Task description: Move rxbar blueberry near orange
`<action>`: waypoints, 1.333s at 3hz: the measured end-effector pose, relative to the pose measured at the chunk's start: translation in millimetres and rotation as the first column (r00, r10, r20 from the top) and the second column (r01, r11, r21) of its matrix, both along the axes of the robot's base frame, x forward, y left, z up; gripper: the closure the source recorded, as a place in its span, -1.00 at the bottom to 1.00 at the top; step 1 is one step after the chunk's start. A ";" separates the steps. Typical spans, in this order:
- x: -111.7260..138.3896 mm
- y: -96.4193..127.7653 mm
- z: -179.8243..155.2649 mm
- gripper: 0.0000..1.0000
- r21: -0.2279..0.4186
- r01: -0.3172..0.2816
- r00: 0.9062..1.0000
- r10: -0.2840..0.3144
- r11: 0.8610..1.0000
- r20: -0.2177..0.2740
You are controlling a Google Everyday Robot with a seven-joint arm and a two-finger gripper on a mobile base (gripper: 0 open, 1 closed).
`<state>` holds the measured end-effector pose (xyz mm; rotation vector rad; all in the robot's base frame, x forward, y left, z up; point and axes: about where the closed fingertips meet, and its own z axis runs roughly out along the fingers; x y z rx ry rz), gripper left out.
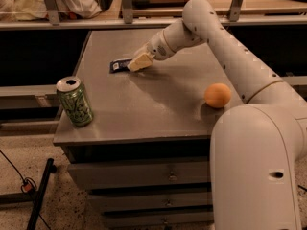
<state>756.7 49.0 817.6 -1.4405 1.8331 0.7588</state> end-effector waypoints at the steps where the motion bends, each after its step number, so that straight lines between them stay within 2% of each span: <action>1: -1.1 -0.3 -1.9 0.73 -0.008 -0.002 1.000 0.002 1.000 -0.005; 2: -1.1 -0.4 -0.8 1.00 -0.008 -0.002 1.000 0.002 1.000 -0.005; 3: -1.1 -0.4 -0.8 1.00 -0.008 -0.002 1.000 0.002 1.000 -0.005; 4: -12.0 -5.7 10.9 1.00 0.003 -0.035 0.999 0.035 0.999 -0.014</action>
Offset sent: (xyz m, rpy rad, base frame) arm -0.0052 -0.0182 0.0127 -0.0139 0.0015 -0.0073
